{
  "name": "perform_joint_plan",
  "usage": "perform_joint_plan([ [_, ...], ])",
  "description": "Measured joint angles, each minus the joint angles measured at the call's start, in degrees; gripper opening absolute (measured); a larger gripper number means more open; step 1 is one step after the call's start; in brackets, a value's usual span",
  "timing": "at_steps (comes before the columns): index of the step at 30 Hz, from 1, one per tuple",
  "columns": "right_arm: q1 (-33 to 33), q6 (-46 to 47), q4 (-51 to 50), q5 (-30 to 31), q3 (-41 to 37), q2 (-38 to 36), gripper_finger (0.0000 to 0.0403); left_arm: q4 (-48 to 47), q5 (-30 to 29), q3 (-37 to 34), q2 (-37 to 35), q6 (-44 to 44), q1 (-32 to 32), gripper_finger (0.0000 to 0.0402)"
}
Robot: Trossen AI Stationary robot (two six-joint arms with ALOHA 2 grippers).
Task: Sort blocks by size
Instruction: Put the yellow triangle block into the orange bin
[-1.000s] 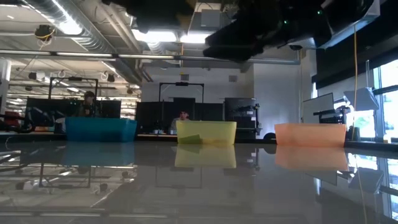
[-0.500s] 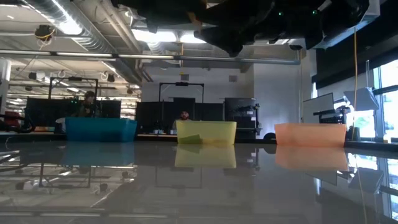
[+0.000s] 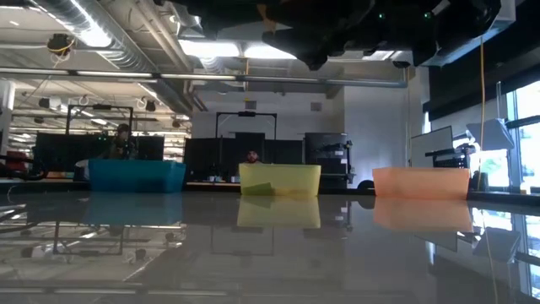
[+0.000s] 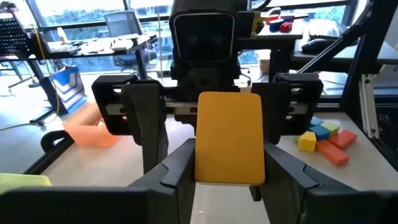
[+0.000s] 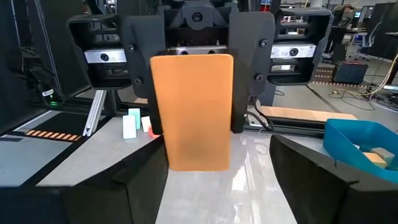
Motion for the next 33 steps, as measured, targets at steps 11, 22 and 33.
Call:
perform_joint_plan([
  [11,0.00,-0.18,0.40,-2.98,1.80,1.61,0.0197,1.44,0.00,0.00,0.37,0.65,0.00,0.0129],
  [22,0.00,-1.60,-1.76,-3.45,3.41,2.16,0.0136,0.65,-0.20,-0.02,0.33,0.79,0.22,0.0129],
  [33,0.00,-1.66,-2.42,-3.45,3.48,2.10,0.0132,0.51,-0.07,-0.02,0.33,0.79,0.22,0.0129],
])
